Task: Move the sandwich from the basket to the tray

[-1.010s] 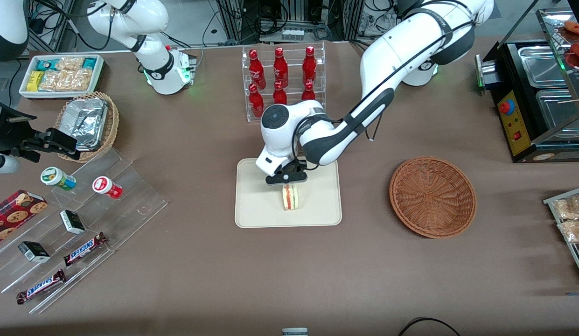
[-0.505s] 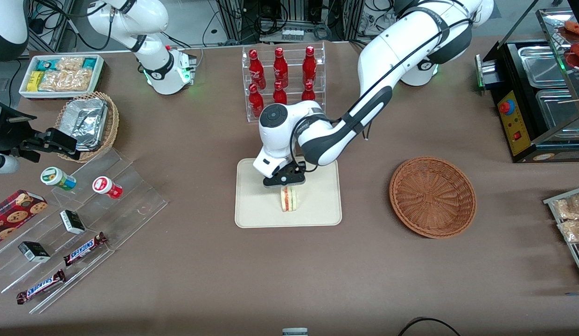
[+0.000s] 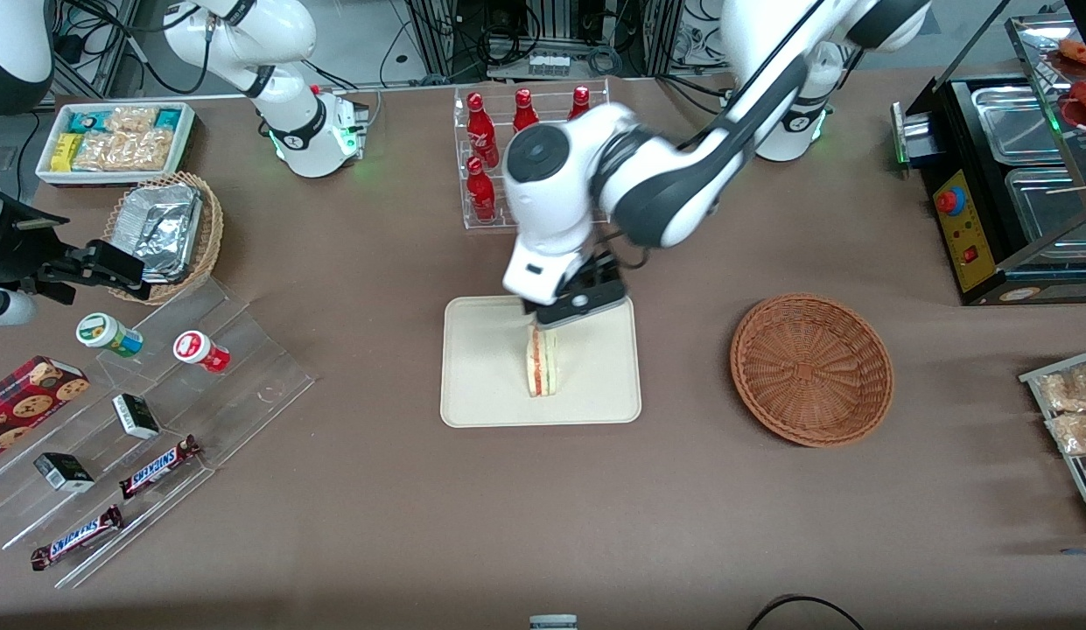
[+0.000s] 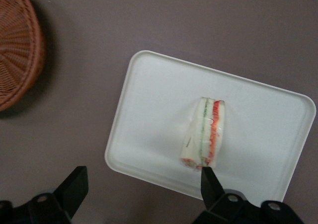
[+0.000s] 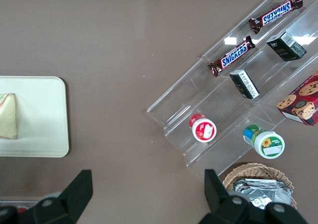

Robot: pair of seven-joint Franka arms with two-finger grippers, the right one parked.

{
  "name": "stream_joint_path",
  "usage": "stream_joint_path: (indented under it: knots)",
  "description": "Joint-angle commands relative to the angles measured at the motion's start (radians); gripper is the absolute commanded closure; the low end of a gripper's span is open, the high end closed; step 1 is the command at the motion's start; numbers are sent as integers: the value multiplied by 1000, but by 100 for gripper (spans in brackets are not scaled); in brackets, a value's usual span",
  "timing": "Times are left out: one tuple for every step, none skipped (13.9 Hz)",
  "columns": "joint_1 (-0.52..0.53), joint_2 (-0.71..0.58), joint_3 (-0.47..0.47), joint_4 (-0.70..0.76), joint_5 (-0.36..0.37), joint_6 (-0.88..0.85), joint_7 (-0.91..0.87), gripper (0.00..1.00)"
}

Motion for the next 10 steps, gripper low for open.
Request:
stream_joint_path:
  knots:
    - [-4, -139, 164, -45, -147, -107, 197, 0]
    - [-4, -181, 219, -55, -190, -143, 280, 0]
    - [-4, -225, 276, -75, -220, -164, 355, 0]
    - [-5, -265, 323, -100, -243, -171, 417, 0]
    - [-6, -303, 374, -127, -258, -180, 479, 0]
    - [-6, -333, 422, -143, -264, -187, 538, 0]
    - [-6, -348, 466, -147, -264, -201, 598, 0]
    - [-6, -353, 506, -147, -264, -218, 651, 0]
    - [-6, -359, 544, -147, -266, -227, 716, 0]
    - [-4, -362, 583, -147, -270, -229, 774, 0]
